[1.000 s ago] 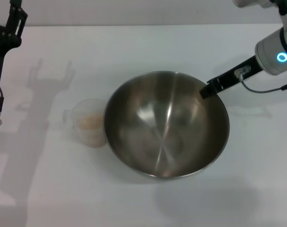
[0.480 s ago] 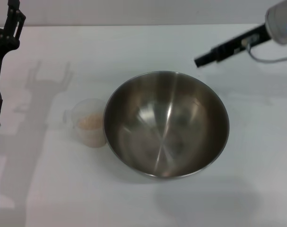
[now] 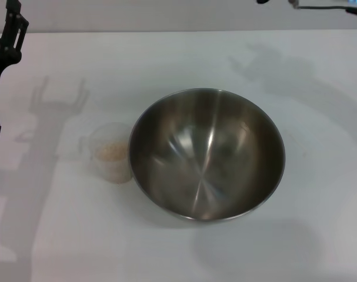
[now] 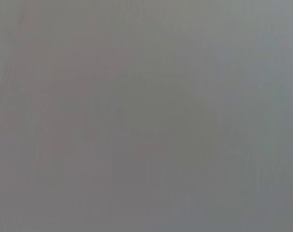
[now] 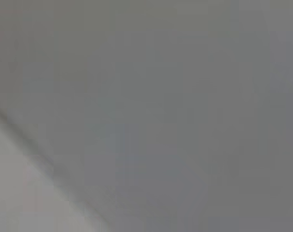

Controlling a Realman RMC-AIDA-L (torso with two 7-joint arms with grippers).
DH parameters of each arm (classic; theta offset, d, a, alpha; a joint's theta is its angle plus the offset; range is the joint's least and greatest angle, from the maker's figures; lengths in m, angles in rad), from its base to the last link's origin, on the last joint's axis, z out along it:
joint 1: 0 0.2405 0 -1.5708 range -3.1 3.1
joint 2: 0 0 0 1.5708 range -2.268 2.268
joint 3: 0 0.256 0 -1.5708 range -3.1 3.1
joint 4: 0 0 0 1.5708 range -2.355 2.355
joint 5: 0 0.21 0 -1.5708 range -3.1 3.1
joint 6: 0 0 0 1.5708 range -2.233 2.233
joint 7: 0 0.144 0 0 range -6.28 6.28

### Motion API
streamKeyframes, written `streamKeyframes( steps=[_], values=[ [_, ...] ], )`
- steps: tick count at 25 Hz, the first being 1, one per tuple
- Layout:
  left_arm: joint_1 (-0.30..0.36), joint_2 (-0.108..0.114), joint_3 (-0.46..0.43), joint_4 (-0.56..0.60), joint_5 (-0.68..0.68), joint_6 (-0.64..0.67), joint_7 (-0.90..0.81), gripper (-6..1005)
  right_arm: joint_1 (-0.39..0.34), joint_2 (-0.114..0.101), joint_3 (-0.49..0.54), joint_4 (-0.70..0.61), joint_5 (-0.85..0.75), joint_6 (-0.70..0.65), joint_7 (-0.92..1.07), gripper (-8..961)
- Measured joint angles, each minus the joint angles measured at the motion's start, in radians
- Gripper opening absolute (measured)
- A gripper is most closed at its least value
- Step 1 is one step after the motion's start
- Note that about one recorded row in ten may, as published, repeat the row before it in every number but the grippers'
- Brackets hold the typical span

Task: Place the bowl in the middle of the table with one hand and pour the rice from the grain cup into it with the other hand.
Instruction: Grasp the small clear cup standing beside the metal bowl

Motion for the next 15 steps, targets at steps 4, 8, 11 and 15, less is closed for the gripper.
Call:
streamKeyframes(
  steps=[4,8,11,15],
  values=[
    [0.008,0.000,0.003,0.000,0.002,0.020,0.000,809,-0.142,0.006,-0.207,0.020,-0.002,-0.482,-0.062,552],
    [0.012,0.000,0.007,0.000,0.001,0.032,-0.002,809,-0.214,0.007,-0.346,0.088,-0.005,-0.887,-0.075,551],
    [0.012,0.000,0.010,-0.004,0.001,0.035,-0.003,809,-0.238,0.004,-0.513,0.291,-0.004,-1.443,-0.044,551],
    [0.013,0.000,0.013,-0.012,0.001,0.037,-0.007,809,-0.219,0.002,-0.603,0.492,-0.003,-1.829,0.107,551]
  ],
)
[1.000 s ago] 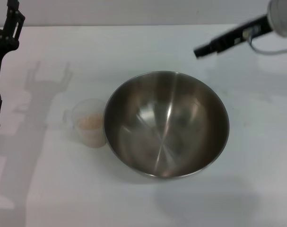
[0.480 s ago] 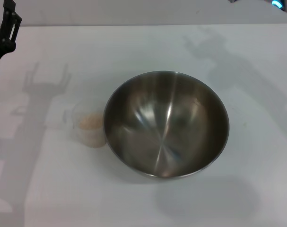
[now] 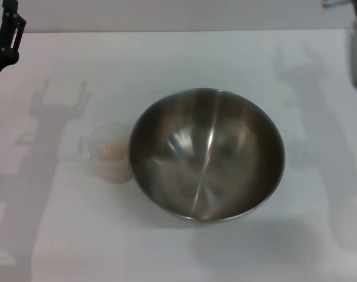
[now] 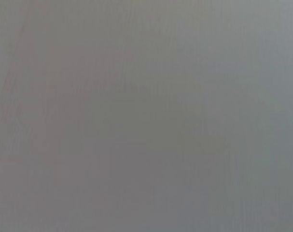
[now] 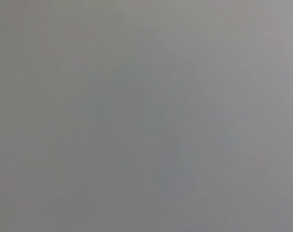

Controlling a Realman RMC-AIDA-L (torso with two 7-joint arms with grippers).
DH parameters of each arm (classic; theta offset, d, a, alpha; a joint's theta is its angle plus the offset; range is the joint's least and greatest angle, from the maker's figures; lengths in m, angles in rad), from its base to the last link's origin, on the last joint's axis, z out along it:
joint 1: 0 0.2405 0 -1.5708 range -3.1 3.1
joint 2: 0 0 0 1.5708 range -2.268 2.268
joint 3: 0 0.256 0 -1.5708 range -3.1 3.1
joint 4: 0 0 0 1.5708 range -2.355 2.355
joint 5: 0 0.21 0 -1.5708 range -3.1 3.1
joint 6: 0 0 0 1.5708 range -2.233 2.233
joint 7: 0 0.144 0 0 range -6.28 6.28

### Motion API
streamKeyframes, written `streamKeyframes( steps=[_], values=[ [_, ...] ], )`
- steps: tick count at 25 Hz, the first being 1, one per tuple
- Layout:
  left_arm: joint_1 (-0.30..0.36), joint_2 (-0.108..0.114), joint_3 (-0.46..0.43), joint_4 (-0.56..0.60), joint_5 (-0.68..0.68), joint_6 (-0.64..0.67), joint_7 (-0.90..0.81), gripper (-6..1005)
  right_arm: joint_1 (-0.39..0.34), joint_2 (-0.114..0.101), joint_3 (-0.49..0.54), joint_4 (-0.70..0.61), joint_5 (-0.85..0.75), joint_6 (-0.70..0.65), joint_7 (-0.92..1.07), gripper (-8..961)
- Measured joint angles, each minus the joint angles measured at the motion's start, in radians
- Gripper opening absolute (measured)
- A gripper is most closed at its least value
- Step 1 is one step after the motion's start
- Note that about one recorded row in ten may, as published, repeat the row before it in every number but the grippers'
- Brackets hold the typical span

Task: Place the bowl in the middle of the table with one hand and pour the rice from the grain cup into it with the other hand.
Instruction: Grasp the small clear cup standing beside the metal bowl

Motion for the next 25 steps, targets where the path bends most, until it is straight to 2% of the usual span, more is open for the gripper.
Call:
streamKeyframes(
  steps=[1,2,3,4,5,7,8,9,10,12,13,14,20,25],
  values=[
    [0.001,0.000,0.001,0.000,0.000,0.001,-0.001,809,0.007,-0.001,-0.019,0.070,0.001,-0.119,0.068,551],
    [0.007,0.000,0.007,-0.001,0.000,0.003,-0.007,808,0.016,-0.001,-0.034,0.186,0.007,-0.277,0.219,551],
    [0.007,0.000,0.007,-0.001,0.000,0.003,-0.007,808,0.016,-0.001,-0.034,0.186,0.007,-0.277,0.219,551],
    [0.018,0.000,0.020,-0.001,-0.001,0.010,-0.011,808,0.018,-0.001,-0.029,0.305,0.011,-0.376,0.372,551],
    [0.018,0.000,0.020,-0.001,-0.001,0.010,-0.011,808,0.018,-0.001,-0.029,0.305,0.011,-0.376,0.372,551],
    [0.043,0.000,0.051,0.002,0.000,0.028,-0.004,808,0.020,-0.001,-0.009,0.474,0.011,-0.418,0.551,552],
    [0.043,0.000,0.051,0.002,0.000,0.028,-0.004,808,0.020,-0.001,-0.009,0.474,0.011,-0.418,0.551,552],
    [0.062,0.000,0.072,0.007,0.000,0.037,0.001,808,0.028,-0.003,0.003,0.586,0.011,-0.422,0.659,552],
    [0.062,0.000,0.072,0.007,0.000,0.037,0.001,807,0.028,-0.003,0.003,0.586,0.011,-0.422,0.659,552],
    [0.095,0.000,0.099,0.016,-0.001,0.037,0.003,807,0.048,-0.005,0.016,0.716,0.011,-0.423,0.771,551],
    [0.095,0.000,0.099,0.016,-0.001,0.037,0.003,807,0.048,-0.005,0.016,0.716,0.011,-0.423,0.771,551],
    [0.117,0.000,0.117,0.027,0.000,0.033,0.008,807,0.063,-0.007,0.025,0.772,0.011,-0.424,0.797,551],
    [0.173,0.000,0.189,0.041,0.000,0.018,0.066,807,0.105,-0.011,0.060,0.854,0.011,-0.412,0.806,552],
    [0.253,0.000,0.274,0.035,-0.001,0.015,0.095,806,0.161,-0.014,0.074,0.892,0.011,-0.369,0.806,552]
  ],
)
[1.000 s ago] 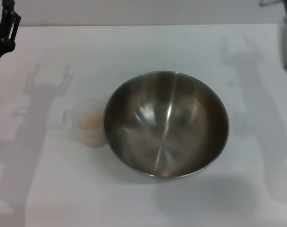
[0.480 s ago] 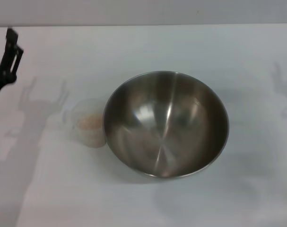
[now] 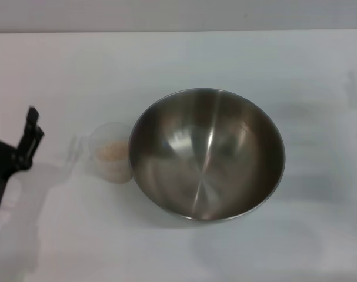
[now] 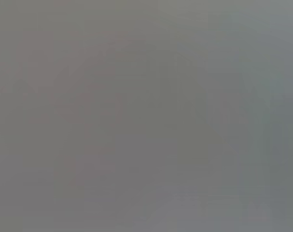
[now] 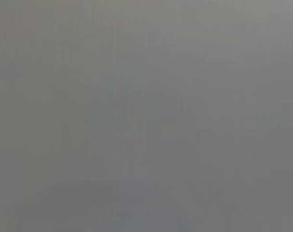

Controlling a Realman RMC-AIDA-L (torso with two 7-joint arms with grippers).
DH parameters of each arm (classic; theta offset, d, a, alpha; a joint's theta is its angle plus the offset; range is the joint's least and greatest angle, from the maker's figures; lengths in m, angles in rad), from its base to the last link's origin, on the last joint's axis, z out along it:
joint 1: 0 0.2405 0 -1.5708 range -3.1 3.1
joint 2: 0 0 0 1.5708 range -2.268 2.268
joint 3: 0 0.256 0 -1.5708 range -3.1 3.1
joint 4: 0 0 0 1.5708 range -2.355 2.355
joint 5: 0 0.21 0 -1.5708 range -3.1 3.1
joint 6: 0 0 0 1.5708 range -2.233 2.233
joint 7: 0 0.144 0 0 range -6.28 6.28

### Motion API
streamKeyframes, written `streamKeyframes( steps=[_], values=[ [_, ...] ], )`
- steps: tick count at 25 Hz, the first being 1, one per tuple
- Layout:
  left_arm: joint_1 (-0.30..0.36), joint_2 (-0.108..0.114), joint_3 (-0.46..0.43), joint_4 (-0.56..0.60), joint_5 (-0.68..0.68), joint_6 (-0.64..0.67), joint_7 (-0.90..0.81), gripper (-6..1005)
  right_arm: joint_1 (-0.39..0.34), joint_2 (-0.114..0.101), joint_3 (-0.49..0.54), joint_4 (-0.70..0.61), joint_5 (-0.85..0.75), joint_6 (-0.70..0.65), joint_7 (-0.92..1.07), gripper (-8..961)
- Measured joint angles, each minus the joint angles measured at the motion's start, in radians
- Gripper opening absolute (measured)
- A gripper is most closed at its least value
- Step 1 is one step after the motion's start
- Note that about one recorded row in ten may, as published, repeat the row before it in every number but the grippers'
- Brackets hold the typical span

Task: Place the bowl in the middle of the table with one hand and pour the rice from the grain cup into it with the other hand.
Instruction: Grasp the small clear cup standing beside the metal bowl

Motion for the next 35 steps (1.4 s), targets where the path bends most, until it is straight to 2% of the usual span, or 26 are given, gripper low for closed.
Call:
streamKeyframes(
  steps=[6,12,35],
  values=[
    [0.032,0.000,0.045,-0.005,-0.003,-0.021,-0.002,806,0.033,-0.010,0.000,0.007,0.000,0.043,0.000,551],
    [0.036,0.000,0.089,-0.030,-0.005,-0.096,-0.007,805,0.049,-0.019,0.012,0.010,0.000,0.046,0.001,552],
    [-0.008,0.000,0.102,-0.060,-0.005,-0.196,-0.010,803,0.054,-0.024,0.016,0.013,0.000,0.058,0.002,552]
  ],
)
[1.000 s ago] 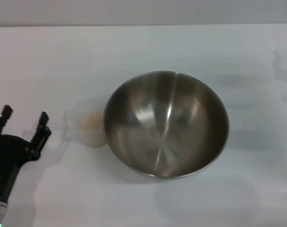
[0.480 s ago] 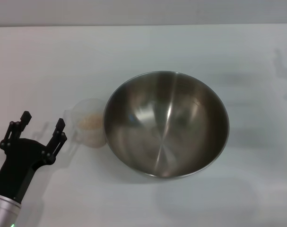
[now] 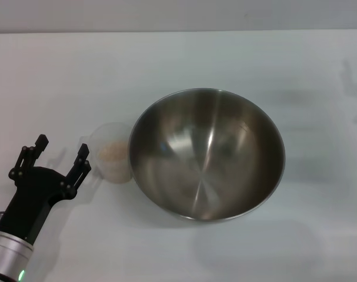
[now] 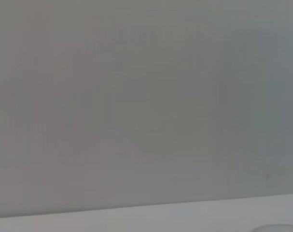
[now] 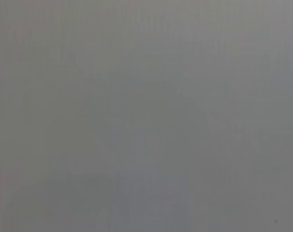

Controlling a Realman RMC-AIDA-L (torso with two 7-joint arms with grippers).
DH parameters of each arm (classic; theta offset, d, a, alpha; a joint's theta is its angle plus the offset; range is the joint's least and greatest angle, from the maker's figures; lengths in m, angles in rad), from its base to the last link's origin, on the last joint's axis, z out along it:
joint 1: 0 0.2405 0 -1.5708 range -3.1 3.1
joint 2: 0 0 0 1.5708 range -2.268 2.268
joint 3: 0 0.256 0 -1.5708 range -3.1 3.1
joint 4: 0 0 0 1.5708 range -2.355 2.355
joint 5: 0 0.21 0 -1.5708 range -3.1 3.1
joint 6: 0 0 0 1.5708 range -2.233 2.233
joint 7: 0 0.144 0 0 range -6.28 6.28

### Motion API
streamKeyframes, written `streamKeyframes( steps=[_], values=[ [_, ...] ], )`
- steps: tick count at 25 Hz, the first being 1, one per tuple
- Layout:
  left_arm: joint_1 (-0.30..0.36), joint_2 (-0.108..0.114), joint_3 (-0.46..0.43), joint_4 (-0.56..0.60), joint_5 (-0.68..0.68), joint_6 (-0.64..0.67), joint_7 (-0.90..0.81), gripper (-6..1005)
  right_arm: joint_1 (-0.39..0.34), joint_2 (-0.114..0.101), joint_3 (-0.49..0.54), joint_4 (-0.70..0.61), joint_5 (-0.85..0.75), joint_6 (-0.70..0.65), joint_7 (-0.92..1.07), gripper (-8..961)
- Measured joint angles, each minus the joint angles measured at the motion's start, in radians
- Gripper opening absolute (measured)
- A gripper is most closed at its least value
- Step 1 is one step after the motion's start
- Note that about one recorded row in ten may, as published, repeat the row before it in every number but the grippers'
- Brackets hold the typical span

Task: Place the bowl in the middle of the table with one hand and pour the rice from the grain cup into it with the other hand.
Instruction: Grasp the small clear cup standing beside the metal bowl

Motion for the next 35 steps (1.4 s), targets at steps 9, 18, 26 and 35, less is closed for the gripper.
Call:
streamKeyframes(
  steps=[9,18,26,35],
  values=[
    [-0.027,0.000,-0.011,0.009,-0.002,-0.057,0.000,802,-0.003,0.003,-0.001,0.000,0.000,0.000,0.003,551],
    [-0.048,0.000,-0.024,0.011,-0.004,-0.096,0.000,801,-0.003,0.004,-0.001,0.000,0.000,0.019,0.004,551],
    [-0.066,0.000,-0.046,0.011,-0.003,-0.121,0.000,800,0.000,0.005,-0.001,-0.001,0.000,0.026,0.004,552],
    [-0.084,0.000,-0.061,0.011,-0.003,-0.140,0.000,799,0.004,0.005,-0.001,-0.005,0.000,0.041,0.004,552]
  ],
)
